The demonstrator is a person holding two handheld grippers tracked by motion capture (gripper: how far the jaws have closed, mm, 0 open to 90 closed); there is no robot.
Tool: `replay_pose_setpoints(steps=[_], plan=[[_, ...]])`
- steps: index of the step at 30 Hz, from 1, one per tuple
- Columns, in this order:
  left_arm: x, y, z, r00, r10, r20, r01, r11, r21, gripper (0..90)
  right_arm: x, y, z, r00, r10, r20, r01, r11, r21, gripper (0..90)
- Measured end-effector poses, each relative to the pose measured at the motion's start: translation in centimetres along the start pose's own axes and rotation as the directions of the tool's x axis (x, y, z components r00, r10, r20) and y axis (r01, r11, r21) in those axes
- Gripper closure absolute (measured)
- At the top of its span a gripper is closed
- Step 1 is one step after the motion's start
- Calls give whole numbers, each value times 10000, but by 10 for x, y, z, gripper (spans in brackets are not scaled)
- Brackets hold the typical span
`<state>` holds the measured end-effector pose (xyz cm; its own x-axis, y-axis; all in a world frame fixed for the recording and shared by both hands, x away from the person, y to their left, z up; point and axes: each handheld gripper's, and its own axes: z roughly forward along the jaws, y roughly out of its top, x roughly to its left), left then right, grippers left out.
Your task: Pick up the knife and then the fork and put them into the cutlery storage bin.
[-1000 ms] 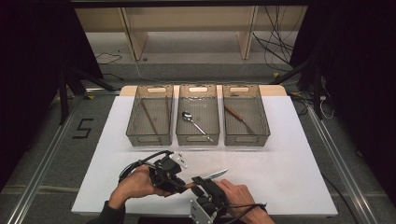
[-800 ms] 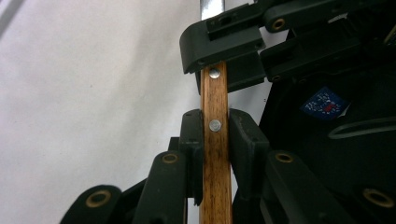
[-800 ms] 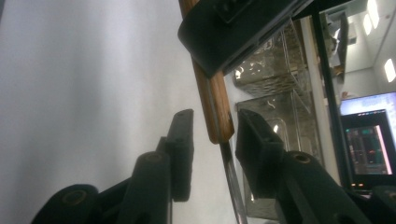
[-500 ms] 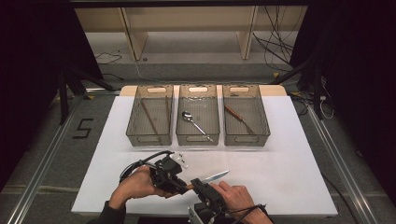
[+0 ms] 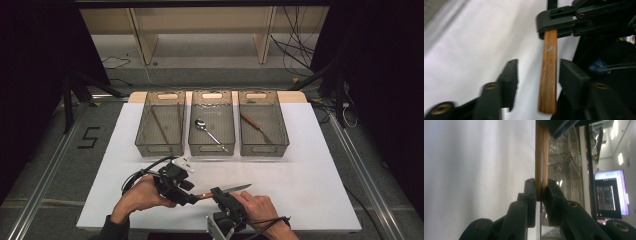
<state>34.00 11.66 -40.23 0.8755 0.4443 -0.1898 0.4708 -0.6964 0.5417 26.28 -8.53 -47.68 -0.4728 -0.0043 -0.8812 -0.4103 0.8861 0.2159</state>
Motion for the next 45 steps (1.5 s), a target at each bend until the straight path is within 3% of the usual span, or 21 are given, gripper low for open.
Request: replay_pose_setpoints(steps=[5,9,12,15,18,19,21,23,24,26,27,31,33,34,35,38,39,41,42,44,45], plan=[[8,-7,-13,9996,-278,-101,272,9982,-529,410,-8,-10,-1,9999,157,-35,-156,9995,281,811],[17,-14,-23,9970,-695,-355,652,9917,-1106,358,-14,-18,-3,9973,713,-171,-704,9964,471,811],[20,-17,-32,9948,-788,-649,682,9859,-1527,314,-23,-26,-3,9937,1084,-277,-1067,9927,556,811],[21,-21,-39,9923,-904,-844,709,9750,-2107,287,-35,-35,-4,9855,1671,-308,-1646,9839,698,811],[21,-26,-42,9897,-994,-1034,705,9650,-2526,269,-52,-46,-5,9667,2511,-500,-2456,9645,970,811],[21,-27,-41,9887,-1058,-1066,746,9620,-2628,266,-58,-50,-5,9549,2919,-546,-2848,9523,1099,811],[21,-31,-39,9872,-1115,-1141,771,9597,-2701,260,-73,-59,-4,9278,3670,-671,-3561,9249,1335,811],[21,-34,-36,9853,-1146,-1266,759,9580,-2764,256,-89,-68,-3,8905,4475,-818,-4324,8885,1534,811],[21,-36,-35,9846,-1176,-1292,773,9563,-2819,252,-96,-72,-1,8587,5057,-835,-4889,8571,1624,811],[20,-40,-31,9826,-1335,-1292,890,9488,-3030,249,-112,-81,1,8081,5806,-998,-5600,8097,1755,811],[20,-42,-29,9822,-1377,-1275,924,9462,-3102,249,-121,-87,3,7772,6196,-1095,-5980,7816,1775,811],[19,-50,-22,9813,-1451,-1267,961,9389,-3305,246,-142,-100,9,6673,7304,-1455,-7008,6820,2092,810],[19,-55,-20,9792,-1577,-1278,1044,9313,-3490,242,-152,-107,12,6129,7748,-1552,-7428,6319,2214,810],[19,-56,-20,9788,-1591,-1288,1047,9298,-3528,242,-157,-111,15,5800,7975,-1661,-7635,6033,2304,810],[19,-58,-19,9771,-1668,-1320,1087,9249,-3644,241,-161,-114,16,5607,8107,-1684,-7763,5854,2337,810],[21,-65,-19,9730,-1833,-1401,1137,9094,-4001,236,-174,-124,22,4850,8556,-1810,-8152,5173,2606,810],[21,-67,-18,9711,-1938,-1393,1205,9018,-4150,231,-178,-127,24,4695,8651,-1763,-8241,5011,2641,810],[23,-71,-17,9692,-2057,-1355,1312,8967,-4227,228,-186,-132,28,4404,8807,-1746,-8378,4730,2726,810],[24,-73,-17,9690,-2029,-1411,1270,8986,-4199,226,-189,-135,30,4313,8857,-1716,-8421,4635,2758,810],[24,-75,-14,9654,-2161,-1458,1350,8930,-4292,226,-195,-139,33,4064,8981,-1679,-8522,4388,2850,810],[25,-76,-13,9647,-2197,-1454,1382,8919,-4306,225,-198,-141,35,4035,8999,-1652,-8529,4353,2883,810]])
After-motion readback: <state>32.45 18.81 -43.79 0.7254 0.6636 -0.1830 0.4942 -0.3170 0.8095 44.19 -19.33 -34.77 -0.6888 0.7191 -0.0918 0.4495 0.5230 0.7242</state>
